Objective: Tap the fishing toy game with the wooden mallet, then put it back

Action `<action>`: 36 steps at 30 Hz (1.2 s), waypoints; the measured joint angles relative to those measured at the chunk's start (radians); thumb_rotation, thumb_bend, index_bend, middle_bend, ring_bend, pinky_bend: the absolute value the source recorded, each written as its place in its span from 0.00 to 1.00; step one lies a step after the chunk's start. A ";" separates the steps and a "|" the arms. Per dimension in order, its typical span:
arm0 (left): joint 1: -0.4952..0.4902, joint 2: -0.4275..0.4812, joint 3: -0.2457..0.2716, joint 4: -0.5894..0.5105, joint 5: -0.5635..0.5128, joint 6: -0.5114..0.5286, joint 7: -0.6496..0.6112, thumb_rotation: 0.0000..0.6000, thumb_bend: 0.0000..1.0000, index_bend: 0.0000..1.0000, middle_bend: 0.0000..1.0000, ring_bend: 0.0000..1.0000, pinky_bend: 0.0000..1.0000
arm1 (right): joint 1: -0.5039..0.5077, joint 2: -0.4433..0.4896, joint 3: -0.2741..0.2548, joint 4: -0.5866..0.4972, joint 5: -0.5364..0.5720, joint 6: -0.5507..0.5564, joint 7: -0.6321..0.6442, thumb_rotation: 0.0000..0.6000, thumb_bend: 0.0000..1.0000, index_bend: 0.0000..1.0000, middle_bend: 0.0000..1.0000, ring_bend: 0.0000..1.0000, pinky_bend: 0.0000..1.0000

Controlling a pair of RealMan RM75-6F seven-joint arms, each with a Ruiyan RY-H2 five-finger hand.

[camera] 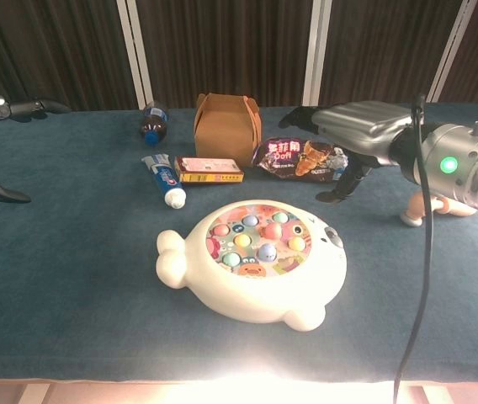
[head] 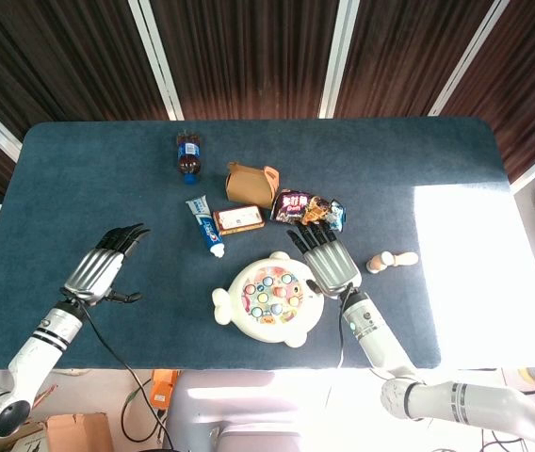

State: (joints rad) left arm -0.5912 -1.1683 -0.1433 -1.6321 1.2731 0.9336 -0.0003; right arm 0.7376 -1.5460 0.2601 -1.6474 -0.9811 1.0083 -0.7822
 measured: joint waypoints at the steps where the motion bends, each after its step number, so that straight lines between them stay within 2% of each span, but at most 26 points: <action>1: 0.001 0.002 0.002 -0.002 0.000 0.002 0.002 1.00 0.14 0.00 0.00 0.00 0.07 | 0.001 0.003 -0.003 -0.005 0.005 0.005 -0.002 1.00 0.17 0.00 0.00 0.00 0.00; 7: 0.019 0.023 0.018 -0.017 0.030 0.034 0.004 1.00 0.14 0.00 0.00 0.00 0.07 | -0.008 0.043 -0.022 -0.038 0.002 0.041 0.010 1.00 0.17 0.00 0.00 0.00 0.00; 11: 0.063 0.064 0.046 -0.030 0.081 0.101 0.001 1.00 0.14 0.00 0.00 0.00 0.07 | -0.036 0.106 -0.032 -0.059 -0.015 0.063 0.055 1.00 0.17 0.00 0.00 0.00 0.00; 16: 0.170 0.119 0.111 -0.019 0.185 0.256 -0.032 1.00 0.13 0.00 0.00 0.00 0.07 | -0.098 0.232 -0.055 -0.085 -0.061 0.086 0.168 1.00 0.17 0.00 0.00 0.00 0.00; 19: 0.251 0.131 0.157 0.029 0.255 0.377 -0.080 1.00 0.13 0.00 0.00 0.00 0.07 | -0.144 0.307 -0.083 -0.082 -0.103 0.091 0.261 1.00 0.17 0.02 0.00 0.00 0.00; 22: 0.334 0.122 0.195 0.125 0.311 0.509 -0.137 1.00 0.13 0.00 0.00 0.00 0.07 | -0.188 0.360 -0.121 -0.049 -0.147 0.087 0.354 1.00 0.17 0.06 0.00 0.00 0.00; 27: 0.454 0.052 0.235 0.350 0.362 0.672 -0.231 1.00 0.13 0.00 0.00 0.00 0.07 | -0.234 0.372 -0.171 0.084 -0.219 0.068 0.511 1.00 0.17 0.14 0.04 0.00 0.00; 33: 0.552 -0.079 0.252 0.607 0.381 0.762 -0.351 1.00 0.13 0.00 0.00 0.00 0.07 | -0.253 0.308 -0.198 0.301 -0.289 0.029 0.710 1.00 0.18 0.25 0.13 0.00 0.00; 36: 0.574 -0.132 0.261 0.682 0.391 0.768 -0.398 1.00 0.13 0.00 0.00 0.00 0.07 | -0.247 0.248 -0.201 0.411 -0.315 -0.003 0.798 1.00 0.19 0.28 0.15 0.00 0.00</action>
State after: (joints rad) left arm -0.0171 -1.3004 0.1179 -0.9505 1.6644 1.7014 -0.3978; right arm 0.4910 -1.2983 0.0589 -1.2365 -1.2965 1.0049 0.0157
